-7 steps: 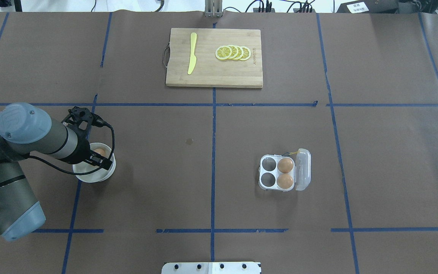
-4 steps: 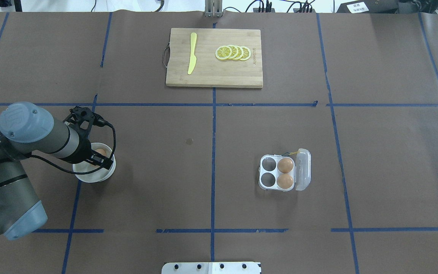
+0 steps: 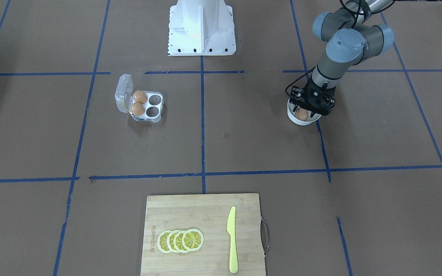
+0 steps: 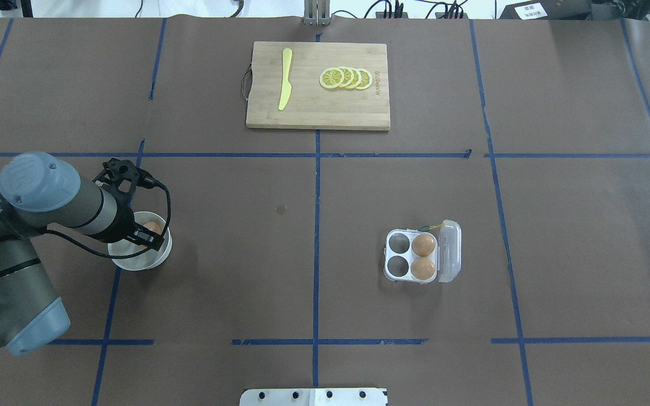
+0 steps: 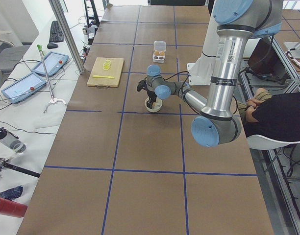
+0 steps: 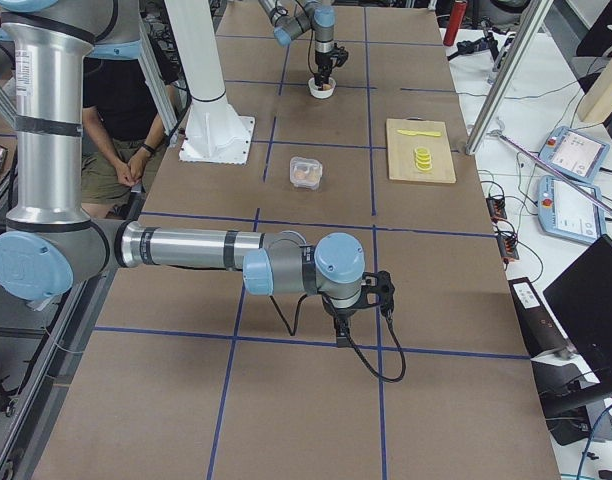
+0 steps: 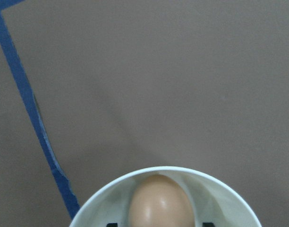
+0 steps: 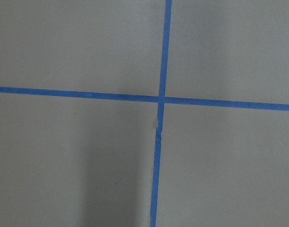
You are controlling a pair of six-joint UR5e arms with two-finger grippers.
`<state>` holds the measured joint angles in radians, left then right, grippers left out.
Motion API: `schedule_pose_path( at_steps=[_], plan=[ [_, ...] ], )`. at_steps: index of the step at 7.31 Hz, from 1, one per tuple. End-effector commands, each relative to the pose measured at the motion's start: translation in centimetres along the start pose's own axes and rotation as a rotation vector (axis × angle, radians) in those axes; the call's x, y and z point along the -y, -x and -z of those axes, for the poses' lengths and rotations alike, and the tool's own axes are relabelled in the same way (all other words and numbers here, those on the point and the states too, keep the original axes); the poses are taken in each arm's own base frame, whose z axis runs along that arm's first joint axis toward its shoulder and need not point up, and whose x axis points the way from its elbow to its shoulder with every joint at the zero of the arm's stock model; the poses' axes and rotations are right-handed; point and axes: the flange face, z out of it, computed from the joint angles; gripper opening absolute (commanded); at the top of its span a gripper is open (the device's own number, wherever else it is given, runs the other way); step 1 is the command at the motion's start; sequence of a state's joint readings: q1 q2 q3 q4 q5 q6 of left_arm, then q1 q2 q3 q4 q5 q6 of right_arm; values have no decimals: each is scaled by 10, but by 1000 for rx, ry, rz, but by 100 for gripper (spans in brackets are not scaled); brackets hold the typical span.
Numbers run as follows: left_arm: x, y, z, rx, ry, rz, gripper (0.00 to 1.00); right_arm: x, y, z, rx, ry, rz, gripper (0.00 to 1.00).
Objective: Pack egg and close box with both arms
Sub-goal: 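Close the left gripper on the brown egg and lift it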
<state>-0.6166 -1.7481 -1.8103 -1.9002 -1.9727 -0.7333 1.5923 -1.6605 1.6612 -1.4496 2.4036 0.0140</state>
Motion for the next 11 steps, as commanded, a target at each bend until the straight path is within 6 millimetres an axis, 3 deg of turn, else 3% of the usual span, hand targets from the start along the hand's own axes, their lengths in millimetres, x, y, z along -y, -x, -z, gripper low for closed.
schedule_pose_path(
  at_steps=[1, 4, 11],
  plan=[
    [0, 0, 0, 0, 0, 0, 55, 0, 0, 0, 0, 1, 0, 100],
    [1, -2, 1, -2, -3, -2, 53, 0, -1, -1, 0, 0, 0, 100],
    [-1, 3, 14, -7, -20, 0, 37, 0, -1, -1, 0, 2, -1, 100]
  ],
)
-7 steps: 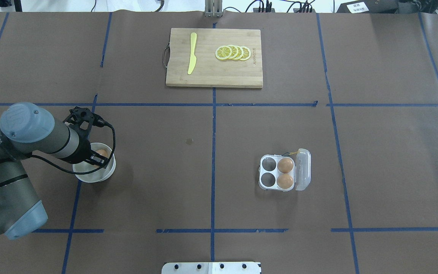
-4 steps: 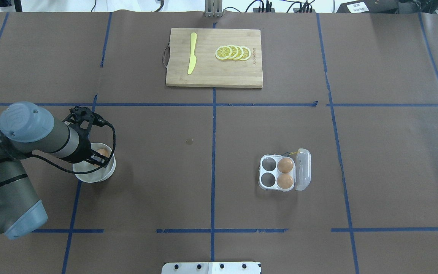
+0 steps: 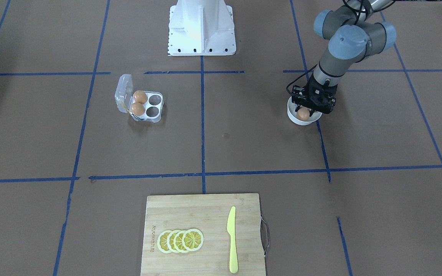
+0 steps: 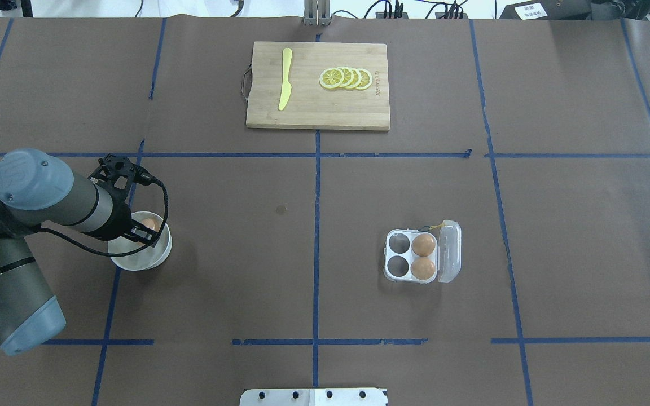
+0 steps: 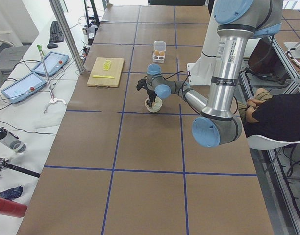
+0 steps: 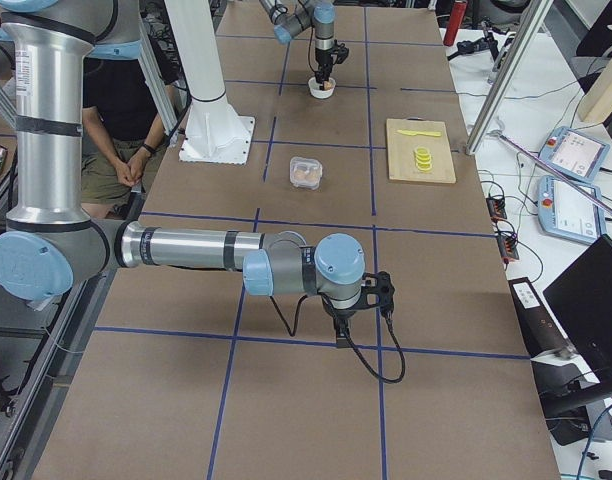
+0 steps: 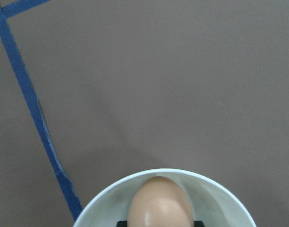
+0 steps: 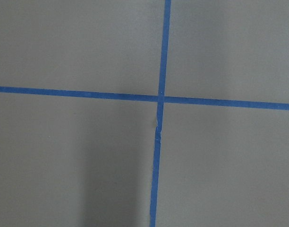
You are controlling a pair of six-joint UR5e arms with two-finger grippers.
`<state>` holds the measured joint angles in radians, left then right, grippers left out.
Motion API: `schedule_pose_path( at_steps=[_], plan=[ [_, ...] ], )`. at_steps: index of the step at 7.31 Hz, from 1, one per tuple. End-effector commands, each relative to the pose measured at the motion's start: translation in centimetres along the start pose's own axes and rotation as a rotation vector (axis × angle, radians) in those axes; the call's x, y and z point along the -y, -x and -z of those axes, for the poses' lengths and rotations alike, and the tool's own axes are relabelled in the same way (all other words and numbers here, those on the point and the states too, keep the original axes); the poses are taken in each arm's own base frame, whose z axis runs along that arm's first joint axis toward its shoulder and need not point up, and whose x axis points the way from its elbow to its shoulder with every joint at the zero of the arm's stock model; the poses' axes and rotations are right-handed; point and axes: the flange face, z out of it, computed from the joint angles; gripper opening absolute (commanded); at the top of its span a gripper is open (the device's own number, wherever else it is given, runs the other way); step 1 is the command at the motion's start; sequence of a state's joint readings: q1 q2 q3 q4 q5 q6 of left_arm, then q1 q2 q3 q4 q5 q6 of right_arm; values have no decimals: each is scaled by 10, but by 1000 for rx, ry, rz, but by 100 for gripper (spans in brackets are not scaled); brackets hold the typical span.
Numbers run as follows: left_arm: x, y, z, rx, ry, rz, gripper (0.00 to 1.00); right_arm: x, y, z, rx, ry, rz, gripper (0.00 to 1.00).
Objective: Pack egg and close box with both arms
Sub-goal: 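Close the left gripper on the brown egg and lift it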
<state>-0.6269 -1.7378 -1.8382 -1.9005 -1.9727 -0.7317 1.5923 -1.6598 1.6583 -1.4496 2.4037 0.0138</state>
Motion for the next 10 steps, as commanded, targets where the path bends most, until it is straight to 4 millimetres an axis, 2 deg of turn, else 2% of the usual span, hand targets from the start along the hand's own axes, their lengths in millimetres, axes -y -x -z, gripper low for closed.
schedule_pose_path(
  at_steps=[1, 2, 4, 6, 8, 9, 10],
  plan=[
    [-5, 2, 5, -2, -2, -2, 34, -1, 0, 0, 0, 0, 0, 100],
    [-7, 1, 8, -4, -3, -6, 32, 0, 1, 0, 0, -1, 1, 100],
    [-28, 12, 18, 0, 4, -13, 27, 0, 1, 1, 0, -1, 1, 100],
    [-29, 7, 28, -11, -9, -20, 20, -1, 0, 0, 0, -1, 1, 100],
    [-21, 4, 43, -12, -24, -12, 15, 0, 1, 1, 0, -2, 2, 100],
    [-10, -1, 54, -19, -49, -10, 13, -1, 0, 0, 0, 0, 0, 100],
    [11, -4, 72, -33, -96, -3, 13, 0, 1, 1, 2, -1, 1, 100]
  ],
)
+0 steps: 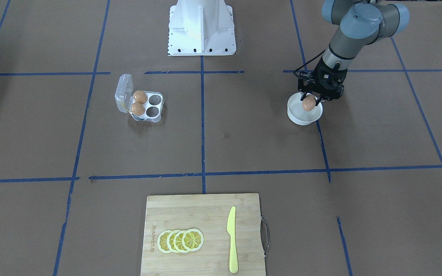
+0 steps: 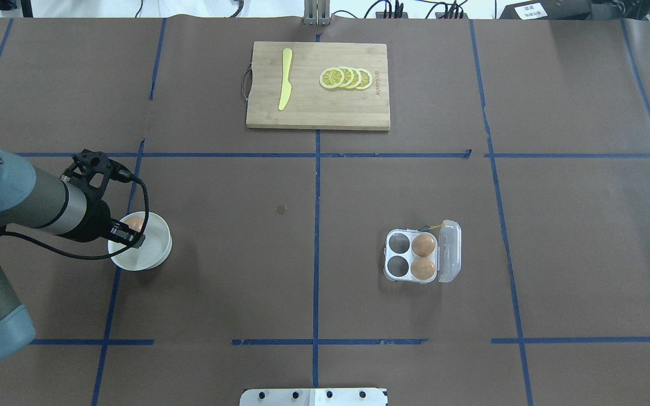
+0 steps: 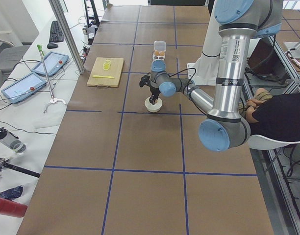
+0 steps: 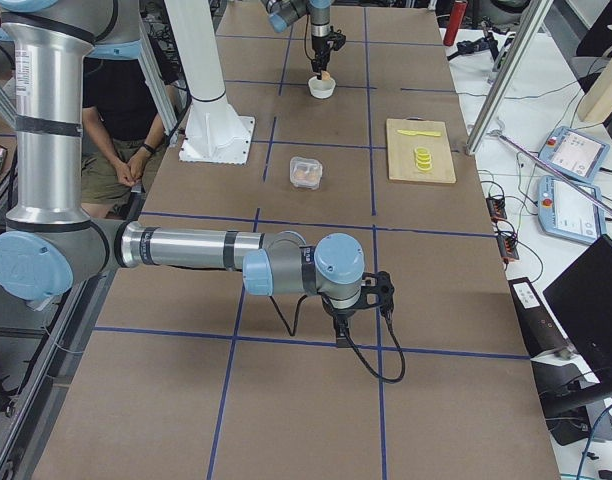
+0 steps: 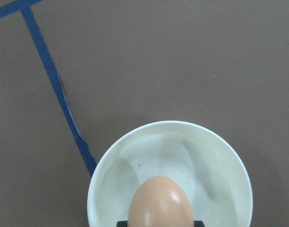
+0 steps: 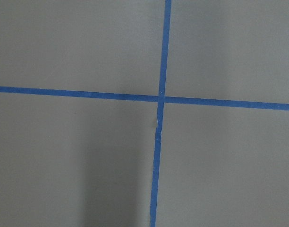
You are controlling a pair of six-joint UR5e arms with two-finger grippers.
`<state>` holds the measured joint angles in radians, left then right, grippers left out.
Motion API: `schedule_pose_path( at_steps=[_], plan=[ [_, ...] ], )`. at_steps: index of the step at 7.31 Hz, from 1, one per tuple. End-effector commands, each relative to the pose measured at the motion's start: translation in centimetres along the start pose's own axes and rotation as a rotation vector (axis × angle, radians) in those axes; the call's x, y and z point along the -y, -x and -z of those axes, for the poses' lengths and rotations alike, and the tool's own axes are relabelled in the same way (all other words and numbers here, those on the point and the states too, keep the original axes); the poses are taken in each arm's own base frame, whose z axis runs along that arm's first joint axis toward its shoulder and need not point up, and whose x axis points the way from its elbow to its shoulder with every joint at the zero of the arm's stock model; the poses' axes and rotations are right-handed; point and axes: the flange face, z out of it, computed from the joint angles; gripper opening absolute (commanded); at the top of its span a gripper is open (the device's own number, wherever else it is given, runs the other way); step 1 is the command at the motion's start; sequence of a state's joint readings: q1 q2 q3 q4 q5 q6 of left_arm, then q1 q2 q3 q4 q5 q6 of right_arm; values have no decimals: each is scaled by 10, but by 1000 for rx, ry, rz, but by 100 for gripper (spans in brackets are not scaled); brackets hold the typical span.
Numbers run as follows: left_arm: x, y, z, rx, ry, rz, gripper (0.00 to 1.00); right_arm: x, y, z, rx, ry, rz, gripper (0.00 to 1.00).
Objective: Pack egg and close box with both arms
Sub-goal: 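Carry the egg with the left gripper over to the clear egg carton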
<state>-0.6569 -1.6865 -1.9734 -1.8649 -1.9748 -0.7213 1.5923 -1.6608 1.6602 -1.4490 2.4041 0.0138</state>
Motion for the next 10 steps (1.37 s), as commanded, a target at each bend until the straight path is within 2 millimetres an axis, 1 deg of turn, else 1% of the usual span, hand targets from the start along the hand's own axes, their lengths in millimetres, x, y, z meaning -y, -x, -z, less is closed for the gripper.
schedule_pose_path(
  at_steps=[1, 2, 3, 4, 5, 6, 7, 8, 9, 10],
  plan=[
    [40, -14, 34, -36, -85, 11, 13, 0, 0, 0, 1, 0, 0, 100],
    [57, -27, 43, -37, -90, 20, 13, 0, 1, 1, 3, -1, 0, 100],
    [82, -61, 54, -40, -79, 85, 11, 0, 3, 2, 10, -3, 2, 100],
    [109, -95, 61, -78, -98, 181, 11, -1, 6, 0, 67, 2, -3, 100],
    [113, -146, 48, -129, -75, 234, 10, 3, 16, 7, 89, -14, 16, 100],
    [118, -187, 40, -194, -74, 252, 9, 4, 19, 10, 87, -18, 24, 100],
    [125, -197, 39, -275, -114, 289, 6, 8, 21, 12, 86, -23, 29, 100],
    [122, -208, 24, -372, -148, 283, 5, 17, 26, 16, 83, -32, 38, 100],
    [118, -231, 8, -431, -156, 291, 5, 20, 25, 18, 57, -36, 42, 100],
    [116, -269, -3, -426, -199, 297, 5, 20, 23, 16, 61, -29, 32, 100]
  ],
)
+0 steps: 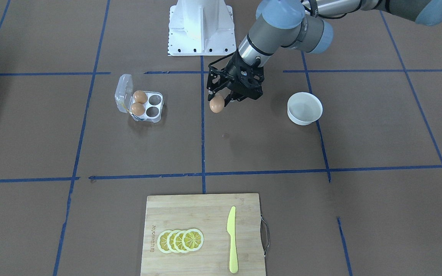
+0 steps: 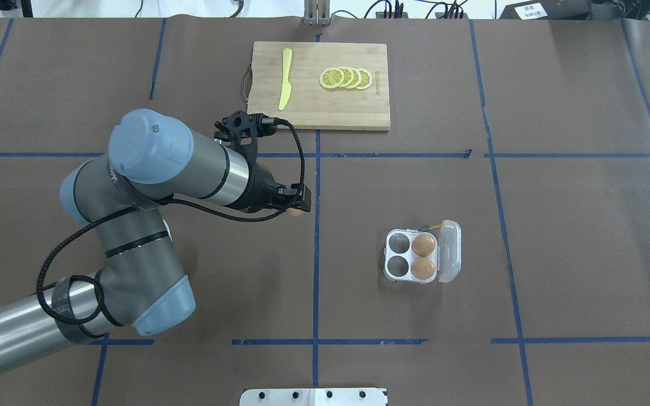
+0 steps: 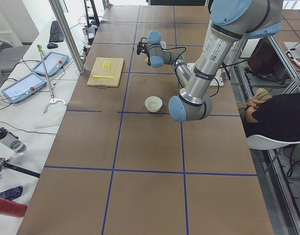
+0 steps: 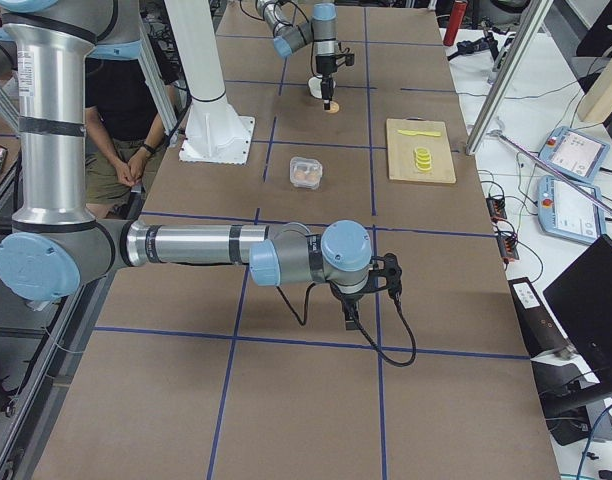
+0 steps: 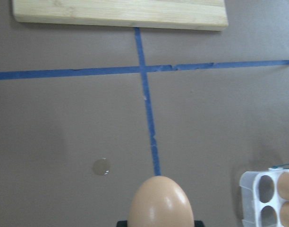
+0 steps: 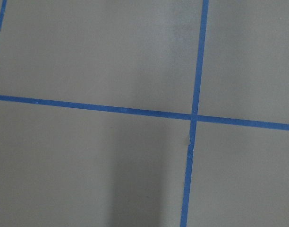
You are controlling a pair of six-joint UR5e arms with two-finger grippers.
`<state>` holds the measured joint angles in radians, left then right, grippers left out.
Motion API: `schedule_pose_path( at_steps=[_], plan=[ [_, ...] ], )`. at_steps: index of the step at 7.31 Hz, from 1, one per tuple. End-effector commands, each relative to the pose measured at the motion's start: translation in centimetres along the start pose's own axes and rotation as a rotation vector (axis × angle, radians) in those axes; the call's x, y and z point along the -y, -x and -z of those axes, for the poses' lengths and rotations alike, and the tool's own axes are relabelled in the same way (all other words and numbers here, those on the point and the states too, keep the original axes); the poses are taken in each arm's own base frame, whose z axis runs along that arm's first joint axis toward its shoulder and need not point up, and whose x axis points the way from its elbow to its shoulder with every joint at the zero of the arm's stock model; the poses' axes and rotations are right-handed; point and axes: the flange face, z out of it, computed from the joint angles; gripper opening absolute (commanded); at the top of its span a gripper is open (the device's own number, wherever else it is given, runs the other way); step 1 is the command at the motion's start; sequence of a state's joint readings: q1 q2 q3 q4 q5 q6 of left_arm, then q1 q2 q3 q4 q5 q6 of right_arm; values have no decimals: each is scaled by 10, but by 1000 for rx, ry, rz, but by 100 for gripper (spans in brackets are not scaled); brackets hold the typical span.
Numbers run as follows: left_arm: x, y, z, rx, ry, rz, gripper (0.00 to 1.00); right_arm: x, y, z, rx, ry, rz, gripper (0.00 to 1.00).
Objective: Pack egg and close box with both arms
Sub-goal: 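Carry the egg with the left gripper over to the clear egg carton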
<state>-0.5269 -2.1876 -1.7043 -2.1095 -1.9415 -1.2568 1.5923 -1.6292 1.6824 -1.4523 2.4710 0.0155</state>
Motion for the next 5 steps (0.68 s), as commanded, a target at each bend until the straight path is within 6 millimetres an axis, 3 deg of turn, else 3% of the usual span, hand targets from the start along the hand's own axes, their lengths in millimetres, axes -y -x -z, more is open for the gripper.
schedule_pose_path(
  at_steps=[1, 2, 4, 5],
  plan=[
    [-33, -51, -40, -53, -39, 39, 5, 0, -2, -2, 0, 3, -3, 100],
    [-43, -73, -50, -72, -21, 40, 5, -3, -2, -3, 6, 5, -5, 100],
    [-57, -119, -93, -60, -55, 48, 5, -1, 1, 0, 10, -1, 10, 100],
    [-54, -125, -103, -77, -60, 44, 5, 0, 2, 0, 10, -2, 9, 100]
  ],
)
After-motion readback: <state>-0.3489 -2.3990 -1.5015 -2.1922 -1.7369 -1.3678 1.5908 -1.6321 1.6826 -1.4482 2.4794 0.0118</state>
